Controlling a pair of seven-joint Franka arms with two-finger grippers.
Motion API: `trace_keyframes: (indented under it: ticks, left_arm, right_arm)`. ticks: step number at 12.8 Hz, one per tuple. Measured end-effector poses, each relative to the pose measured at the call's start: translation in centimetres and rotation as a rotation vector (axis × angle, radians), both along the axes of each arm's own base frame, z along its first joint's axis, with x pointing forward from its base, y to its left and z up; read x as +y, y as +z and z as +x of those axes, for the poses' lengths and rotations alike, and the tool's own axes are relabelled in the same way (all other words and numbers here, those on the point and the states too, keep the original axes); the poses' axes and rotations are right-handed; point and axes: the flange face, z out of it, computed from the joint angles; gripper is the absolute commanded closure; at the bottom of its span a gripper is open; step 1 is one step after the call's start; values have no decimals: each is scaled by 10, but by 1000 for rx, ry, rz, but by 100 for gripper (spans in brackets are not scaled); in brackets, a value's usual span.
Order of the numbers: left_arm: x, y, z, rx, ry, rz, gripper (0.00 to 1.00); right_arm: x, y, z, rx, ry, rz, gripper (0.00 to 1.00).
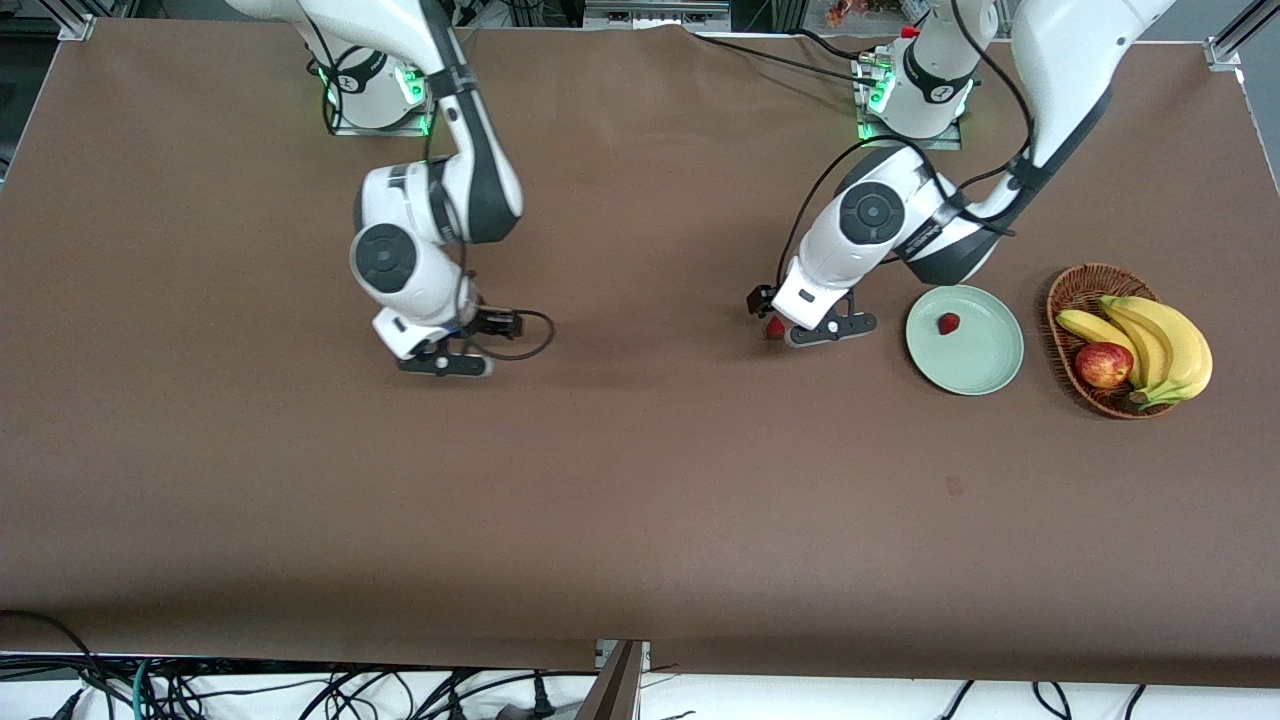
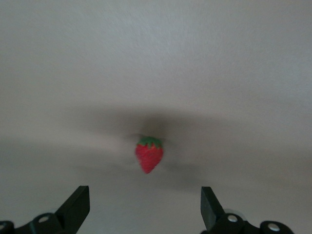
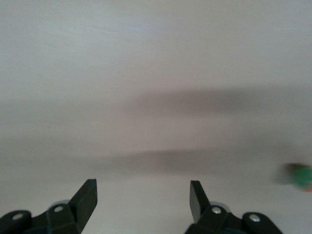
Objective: Collect all strawberries into plate
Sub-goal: 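Grasp the second strawberry with the left gripper while the right grasps the third, then drop the second strawberry onto the plate with the left gripper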
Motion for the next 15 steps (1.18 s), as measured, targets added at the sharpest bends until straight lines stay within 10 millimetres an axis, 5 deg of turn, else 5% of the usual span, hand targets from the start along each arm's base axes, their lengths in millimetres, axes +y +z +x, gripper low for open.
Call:
trace_keyframes:
  ticks: [5, 9, 13, 15]
  left_arm:
    - [-14, -64, -14, 7, 2, 36, 0]
    - [-9, -63, -4, -4, 16, 34, 3]
    - [-2, -62, 4, -23, 17, 44, 58]
    - [-1, -62, 5, -23, 19, 45, 69]
  right_arm:
    - [-127, -32, -16, -39, 153, -55, 15]
    - [-138, -50, -34, -40, 159, -81, 20]
    - [-140, -56, -38, -58, 146, -85, 29]
    - [-137, -62, -43, -55, 143, -81, 31]
